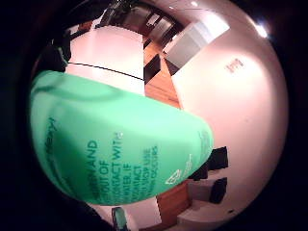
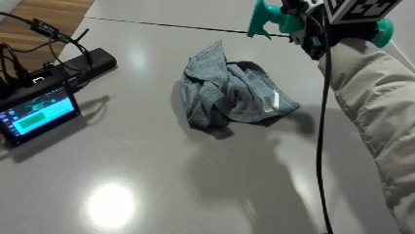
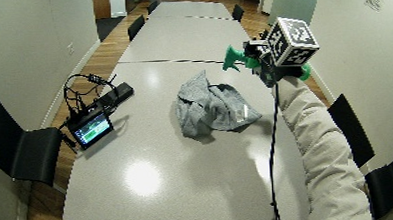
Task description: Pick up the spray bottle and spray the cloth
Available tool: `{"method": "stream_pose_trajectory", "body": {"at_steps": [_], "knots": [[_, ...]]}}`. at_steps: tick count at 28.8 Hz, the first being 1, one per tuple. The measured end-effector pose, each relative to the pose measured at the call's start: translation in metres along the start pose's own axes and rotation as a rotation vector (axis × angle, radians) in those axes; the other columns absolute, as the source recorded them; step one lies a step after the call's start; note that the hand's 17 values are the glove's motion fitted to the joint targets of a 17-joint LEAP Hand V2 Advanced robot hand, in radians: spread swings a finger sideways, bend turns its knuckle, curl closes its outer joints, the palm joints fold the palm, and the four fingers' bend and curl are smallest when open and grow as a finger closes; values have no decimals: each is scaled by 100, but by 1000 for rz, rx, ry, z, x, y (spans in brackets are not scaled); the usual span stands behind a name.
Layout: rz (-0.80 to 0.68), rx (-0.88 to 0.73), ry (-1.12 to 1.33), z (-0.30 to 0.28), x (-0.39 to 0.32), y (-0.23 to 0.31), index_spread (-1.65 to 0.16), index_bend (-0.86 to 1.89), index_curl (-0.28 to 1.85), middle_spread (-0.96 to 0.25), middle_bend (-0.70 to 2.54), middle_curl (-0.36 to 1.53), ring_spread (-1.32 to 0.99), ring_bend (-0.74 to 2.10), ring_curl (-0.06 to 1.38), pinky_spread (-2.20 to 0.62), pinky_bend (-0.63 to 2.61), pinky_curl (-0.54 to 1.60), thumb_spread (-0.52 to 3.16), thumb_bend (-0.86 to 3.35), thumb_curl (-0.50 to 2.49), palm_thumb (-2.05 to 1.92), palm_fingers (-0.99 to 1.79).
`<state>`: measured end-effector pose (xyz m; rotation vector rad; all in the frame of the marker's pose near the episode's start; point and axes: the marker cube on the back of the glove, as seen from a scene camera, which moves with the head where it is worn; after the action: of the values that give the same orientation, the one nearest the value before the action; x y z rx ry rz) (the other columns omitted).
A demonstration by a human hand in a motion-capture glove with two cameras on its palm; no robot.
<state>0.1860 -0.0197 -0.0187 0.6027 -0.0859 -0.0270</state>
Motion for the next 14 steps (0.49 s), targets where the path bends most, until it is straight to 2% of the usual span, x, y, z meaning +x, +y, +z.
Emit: {"method": "stream_pose_trajectory", "body": {"at_steps": [8,11,14], "knots": [[-6,-6,-21,5,-11,-3,-28,13,36,-15,33,50,-16,52,46,-17,32,39,42,-1,63,124,90],[24,9,-226,10,-16,-5,-28,13,36,-15,33,50,-16,51,46,-18,31,39,41,-1,63,123,91],[122,34,-584,9,-21,-4,-28,13,36,-15,33,51,-16,49,46,-16,29,39,44,-1,64,124,86]]}}
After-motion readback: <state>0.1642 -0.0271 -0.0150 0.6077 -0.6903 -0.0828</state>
